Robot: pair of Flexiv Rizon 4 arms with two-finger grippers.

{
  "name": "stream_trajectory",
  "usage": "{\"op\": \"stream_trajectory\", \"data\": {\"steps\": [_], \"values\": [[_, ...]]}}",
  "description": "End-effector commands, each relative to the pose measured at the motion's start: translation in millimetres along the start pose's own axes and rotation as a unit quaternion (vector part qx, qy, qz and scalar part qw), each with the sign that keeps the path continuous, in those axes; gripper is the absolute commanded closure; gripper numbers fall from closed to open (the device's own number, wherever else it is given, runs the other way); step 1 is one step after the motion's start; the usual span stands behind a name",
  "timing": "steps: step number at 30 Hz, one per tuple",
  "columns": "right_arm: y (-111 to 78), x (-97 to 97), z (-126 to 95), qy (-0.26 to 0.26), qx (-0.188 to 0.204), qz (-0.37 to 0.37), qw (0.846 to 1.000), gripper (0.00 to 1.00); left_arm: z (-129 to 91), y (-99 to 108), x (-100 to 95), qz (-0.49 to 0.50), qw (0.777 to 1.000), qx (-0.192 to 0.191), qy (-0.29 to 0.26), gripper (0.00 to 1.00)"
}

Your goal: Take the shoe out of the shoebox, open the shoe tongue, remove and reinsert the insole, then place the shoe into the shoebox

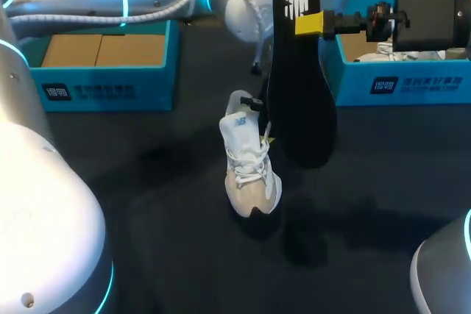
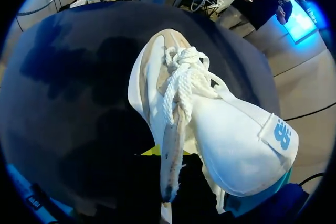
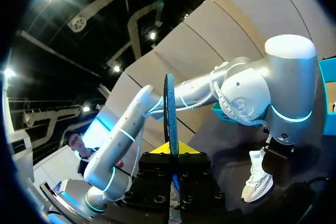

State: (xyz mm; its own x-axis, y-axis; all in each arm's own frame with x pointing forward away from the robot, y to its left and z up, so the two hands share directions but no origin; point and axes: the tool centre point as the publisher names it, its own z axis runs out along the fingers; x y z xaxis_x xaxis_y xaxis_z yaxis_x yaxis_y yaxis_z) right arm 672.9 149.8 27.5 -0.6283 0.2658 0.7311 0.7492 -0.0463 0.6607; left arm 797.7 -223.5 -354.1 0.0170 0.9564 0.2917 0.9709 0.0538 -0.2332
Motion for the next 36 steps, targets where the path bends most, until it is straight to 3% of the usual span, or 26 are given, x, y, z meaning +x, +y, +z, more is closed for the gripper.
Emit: {"op": "stream_trajectory", "data": {"steps": [1,17,27,28,29,31,33,36], "values": [[2.0,-0.5,3.6,0.000,0.001,0.001,1.000,1.00,6.3,-0.1,-6.5,0.000,1.000,-0.001,0.017,1.00],[2.0,-0.5,3.6,0.000,0.001,0.001,1.000,1.00,27.3,-15.2,-14.2,-0.009,0.999,0.004,0.038,1.00],[2.0,-0.5,3.6,0.000,0.001,0.001,1.000,1.00,42.2,-17.3,-24.2,-0.003,0.999,0.027,0.044,1.00],[2.0,-0.5,3.6,0.000,0.001,0.001,1.000,1.00,42.4,-17.3,-24.2,-0.003,0.999,0.027,0.044,0.85],[2.0,-0.5,3.6,0.000,0.001,0.001,1.000,1.00,42.4,-18.0,-24.1,-0.002,0.999,0.027,0.044,0.63],[2.0,-0.5,3.6,0.000,0.001,0.001,1.000,1.00,40.5,-19.5,-23.4,0.000,0.999,0.027,0.043,0.41],[2.0,-0.5,3.6,0.000,0.001,0.001,1.000,1.00,37.6,-19.9,-22.5,0.002,0.999,0.027,0.039,0.00],[2.0,-0.5,3.6,0.000,0.001,0.001,1.000,1.00,28.2,-19.5,-21.0,0.003,0.999,0.031,0.026,0.00]]}}
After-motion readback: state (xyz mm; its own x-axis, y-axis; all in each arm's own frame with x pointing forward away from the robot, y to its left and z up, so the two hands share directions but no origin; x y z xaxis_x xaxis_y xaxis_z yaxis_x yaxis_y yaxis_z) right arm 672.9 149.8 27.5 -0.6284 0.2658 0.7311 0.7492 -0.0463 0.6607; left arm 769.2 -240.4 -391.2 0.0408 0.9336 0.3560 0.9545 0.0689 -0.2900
